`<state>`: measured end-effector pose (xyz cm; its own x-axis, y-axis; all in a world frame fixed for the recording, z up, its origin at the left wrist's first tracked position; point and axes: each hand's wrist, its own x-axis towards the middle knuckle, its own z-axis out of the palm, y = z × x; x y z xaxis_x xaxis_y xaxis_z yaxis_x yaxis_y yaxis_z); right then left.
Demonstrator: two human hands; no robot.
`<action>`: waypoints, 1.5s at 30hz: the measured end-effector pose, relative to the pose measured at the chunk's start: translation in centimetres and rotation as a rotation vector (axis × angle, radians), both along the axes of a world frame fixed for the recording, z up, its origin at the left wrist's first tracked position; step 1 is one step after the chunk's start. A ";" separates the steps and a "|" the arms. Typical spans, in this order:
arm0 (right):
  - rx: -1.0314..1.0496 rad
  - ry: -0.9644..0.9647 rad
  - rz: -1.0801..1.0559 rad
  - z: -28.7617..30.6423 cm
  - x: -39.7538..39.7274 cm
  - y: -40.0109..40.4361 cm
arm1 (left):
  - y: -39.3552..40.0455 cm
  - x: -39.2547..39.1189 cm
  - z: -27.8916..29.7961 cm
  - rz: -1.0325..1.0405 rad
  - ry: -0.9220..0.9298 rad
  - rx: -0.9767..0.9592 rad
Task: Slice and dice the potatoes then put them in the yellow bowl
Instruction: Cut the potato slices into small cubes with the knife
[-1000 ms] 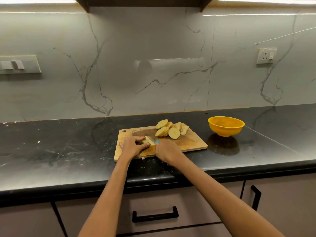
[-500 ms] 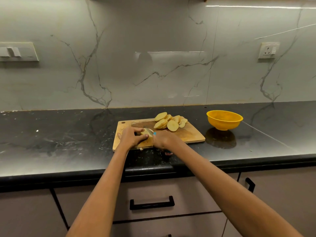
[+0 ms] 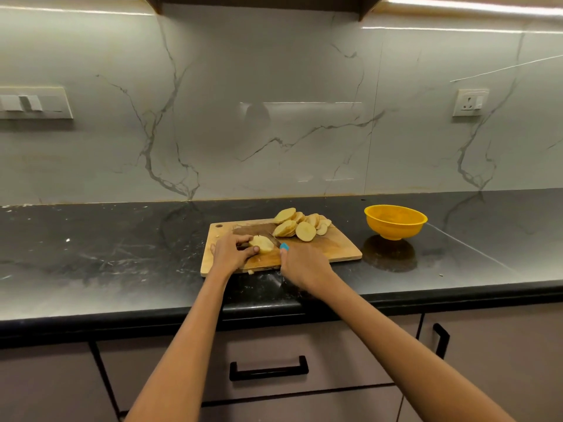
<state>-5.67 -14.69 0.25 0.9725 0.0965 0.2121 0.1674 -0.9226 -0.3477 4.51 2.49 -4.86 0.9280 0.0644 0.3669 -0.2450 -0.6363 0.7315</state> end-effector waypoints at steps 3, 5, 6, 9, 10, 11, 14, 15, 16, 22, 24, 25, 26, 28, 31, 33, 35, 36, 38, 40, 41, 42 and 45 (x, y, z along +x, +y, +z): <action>0.040 0.050 0.037 -0.2 2.0 1.0 | 0.1 0.3 -0.1 -0.017 -0.008 0.029; 0.037 0.065 0.045 -0.4 2.8 1.4 | 0.2 0.5 -0.1 -0.016 -0.018 0.054; 0.038 0.080 0.040 -0.4 3.1 1.6 | 0.3 0.6 -0.1 -0.013 -0.021 0.059; 0.047 0.111 0.022 -0.8 3.5 2.0 | 0.4 0.8 -0.3 -0.009 -0.028 0.065; 0.040 0.124 0.024 -0.8 3.6 2.1 | 0.4 0.8 -0.3 -0.008 -0.027 0.079; 0.022 0.148 0.032 -0.6 3.7 2.1 | 0.4 0.9 -0.2 -0.011 -0.027 0.096; -0.044 0.257 0.042 0.7 4.0 2.4 | 0.4 1.0 -0.1 -0.028 -0.030 0.124; -0.065 0.284 0.041 1.2 4.1 2.7 | 0.5 0.9 0.0 -0.029 -0.035 0.136; -0.088 0.294 0.048 1.6 4.1 3.0 | 0.6 0.9 0.1 -0.032 -0.037 0.149; -0.205 0.292 0.060 2.2 3.2 3.2 | 0.4 0.6 0.4 -0.001 -0.002 0.178; -0.202 0.272 0.072 2.1 2.2 2.4 | 0.2 0.2 0.7 0.015 0.007 0.180; -0.206 0.253 0.081 1.8 1.7 2.0 | 0.1 0.0 0.7 0.024 0.012 0.185; -0.220 0.226 0.083 1.2 1.2 1.7 | 0.0 -0.2 0.8 0.030 0.013 0.190; -0.246 0.166 0.067 -0.3 0.2 1.0 | -0.2 -0.7 0.8 0.033 0.009 0.198; -0.206 0.141 0.037 -1.1 -1.2 -0.2 | -0.3 -1.0 0.8 0.044 -0.003 0.197; -0.171 0.117 0.030 -0.8 -2.0 -1.0 | -0.3 -1.1 0.6 0.045 -0.023 0.132; -0.102 0.057 0.030 -0.1 -2.2 -1.2 | -0.2 -1.3 0.6 0.049 -0.050 0.048; -0.057 0.031 0.031 0.2 -2.1 -1.2 | -0.2 -1.5 0.6 0.055 -0.065 0.032; -0.010 0.015 0.048 0.6 -1.2 -1.0 | -0.4 -1.8 0.8 0.061 -0.088 0.029; -0.012 0.040 0.072 0.7 -0.1 -0.3 | -0.5 -2.1 0.9 0.052 -0.105 0.024; -0.010 0.057 0.081 0.5 0.5 0.1 | -0.5 -2.2 0.9 0.045 -0.113 0.023; -0.004 0.075 0.085 0.3 1.1 0.5 | -0.5 -2.2 0.9 0.038 -0.121 0.026; 0.025 0.102 0.071 -0.2 2.2 1.4 | -0.4 -2.2 0.9 0.032 -0.126 0.039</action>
